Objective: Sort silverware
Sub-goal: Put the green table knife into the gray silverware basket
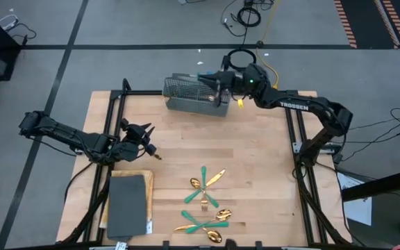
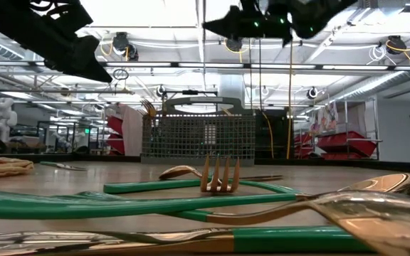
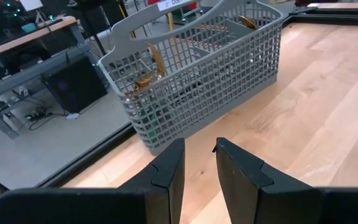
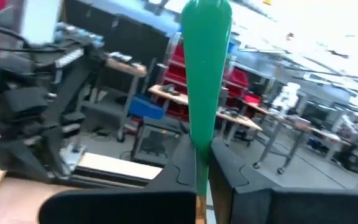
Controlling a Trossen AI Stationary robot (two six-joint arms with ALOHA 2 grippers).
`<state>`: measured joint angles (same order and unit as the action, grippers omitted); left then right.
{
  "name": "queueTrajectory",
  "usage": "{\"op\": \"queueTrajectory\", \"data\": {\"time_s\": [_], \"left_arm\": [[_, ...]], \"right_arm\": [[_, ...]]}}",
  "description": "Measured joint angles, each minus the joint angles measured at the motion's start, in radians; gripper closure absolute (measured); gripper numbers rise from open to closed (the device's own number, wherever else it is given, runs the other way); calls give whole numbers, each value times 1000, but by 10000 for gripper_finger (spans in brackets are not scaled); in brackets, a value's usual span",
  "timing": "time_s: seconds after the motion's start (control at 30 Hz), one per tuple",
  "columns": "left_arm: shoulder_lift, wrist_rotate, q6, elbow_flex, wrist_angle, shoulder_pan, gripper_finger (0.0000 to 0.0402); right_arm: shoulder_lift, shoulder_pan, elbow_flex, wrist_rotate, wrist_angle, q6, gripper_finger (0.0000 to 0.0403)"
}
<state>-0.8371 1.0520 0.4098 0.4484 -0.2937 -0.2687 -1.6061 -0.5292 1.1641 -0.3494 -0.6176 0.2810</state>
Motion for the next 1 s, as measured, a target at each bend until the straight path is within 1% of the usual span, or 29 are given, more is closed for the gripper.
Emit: {"op": "queueTrajectory", "data": {"time_s": [0.2, 0.33, 0.47, 0.57, 0.77, 0.9, 1.0], "left_arm": [[0, 5, 4, 0, 1, 0, 303], [0, 11, 4, 0, 1, 0, 303], [0, 31, 4, 0, 4, 0, 303], [0, 32, 4, 0, 12, 0, 303], [0, 32, 4, 0, 15, 0, 303], [0, 32, 4, 0, 15, 0, 303], [0, 32, 4, 0, 15, 0, 303]], "right_arm": [[-2, -74, -169, 1, -226, -109, 402], [-4, -106, -227, -17, -280, -144, 402], [-42, -119, -232, -25, -310, -187, 402], [-102, -119, -232, -46, -354, -220, 402], [-232, -120, -232, -49, -492, -319, 402], [-270, -124, -232, -36, -505, -354, 403], [-279, -126, -227, 1, -492, -376, 393]]}}
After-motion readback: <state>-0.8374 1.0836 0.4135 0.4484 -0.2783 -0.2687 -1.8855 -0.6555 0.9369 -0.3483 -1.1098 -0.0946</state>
